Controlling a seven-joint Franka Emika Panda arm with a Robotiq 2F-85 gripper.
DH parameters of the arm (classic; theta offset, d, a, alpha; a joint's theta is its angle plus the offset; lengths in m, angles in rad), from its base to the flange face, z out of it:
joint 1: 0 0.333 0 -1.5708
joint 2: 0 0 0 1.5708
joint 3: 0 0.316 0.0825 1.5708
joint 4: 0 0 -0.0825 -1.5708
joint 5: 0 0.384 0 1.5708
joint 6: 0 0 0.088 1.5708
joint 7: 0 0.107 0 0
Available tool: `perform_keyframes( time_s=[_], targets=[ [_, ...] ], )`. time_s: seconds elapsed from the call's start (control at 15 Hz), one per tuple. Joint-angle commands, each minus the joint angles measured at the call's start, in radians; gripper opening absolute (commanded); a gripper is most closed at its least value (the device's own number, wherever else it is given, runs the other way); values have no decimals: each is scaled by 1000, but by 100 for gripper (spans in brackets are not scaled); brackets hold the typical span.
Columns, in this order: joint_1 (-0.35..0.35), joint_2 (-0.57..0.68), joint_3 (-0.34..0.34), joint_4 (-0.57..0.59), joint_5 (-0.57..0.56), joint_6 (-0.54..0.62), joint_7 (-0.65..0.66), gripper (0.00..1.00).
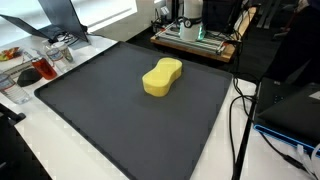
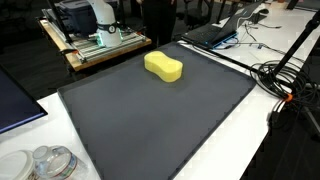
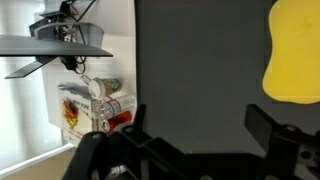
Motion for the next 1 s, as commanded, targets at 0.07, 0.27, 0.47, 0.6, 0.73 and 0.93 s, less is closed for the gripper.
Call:
perform_keyframes(
  time_s=[0.07, 0.27, 0.47, 0.6, 0.73, 0.93],
  targets=[
    [-28, 19, -28, 16, 170, 20, -73, 100],
    [-36, 25, -38, -22, 242, 66, -84, 100],
    [-40, 14, -41, -82, 314, 148, -83, 100],
    [-42, -13, -42, -143, 367, 220, -95, 100],
    [-41, -45, -42, -221, 381, 317, -79, 100],
    [-41, -93, -42, -333, 408, 436, -96, 100]
  ],
)
